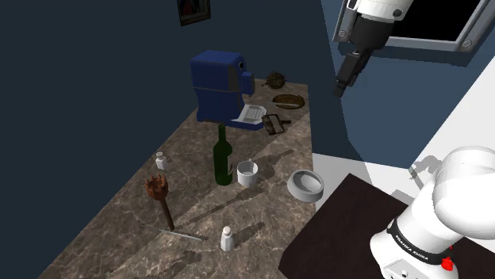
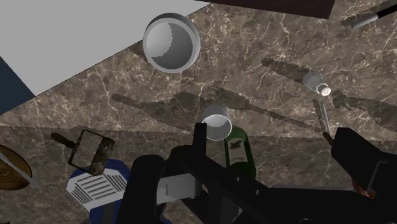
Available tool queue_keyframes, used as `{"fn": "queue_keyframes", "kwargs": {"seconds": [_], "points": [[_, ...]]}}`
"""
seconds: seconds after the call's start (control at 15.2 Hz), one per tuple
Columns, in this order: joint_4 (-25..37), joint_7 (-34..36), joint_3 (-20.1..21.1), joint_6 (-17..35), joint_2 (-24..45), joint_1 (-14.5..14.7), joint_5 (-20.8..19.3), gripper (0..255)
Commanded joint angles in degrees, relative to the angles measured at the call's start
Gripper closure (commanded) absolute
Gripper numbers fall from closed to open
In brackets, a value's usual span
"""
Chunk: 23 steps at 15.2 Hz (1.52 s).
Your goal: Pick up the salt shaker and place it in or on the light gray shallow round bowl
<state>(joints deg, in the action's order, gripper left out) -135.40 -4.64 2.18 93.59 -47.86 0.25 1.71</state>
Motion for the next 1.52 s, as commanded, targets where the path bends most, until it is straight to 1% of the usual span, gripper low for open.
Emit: {"fn": "queue_keyframes", "kwargs": {"seconds": [0.0,0.4,0.73,1.12,1.45], "points": [[0.0,0.0,0.0,0.0,0.0,0.0,0.0,0],[-7.5,4.0,4.2,9.8,2.9,1.6,3.2,0],[-11.9,7.3,8.0,18.7,7.9,3.0,5.8,0],[-14.7,11.4,12.8,30.1,16.8,4.5,8.4,0],[-14.8,15.2,17.0,39.7,26.7,5.0,9.1,0]]}}
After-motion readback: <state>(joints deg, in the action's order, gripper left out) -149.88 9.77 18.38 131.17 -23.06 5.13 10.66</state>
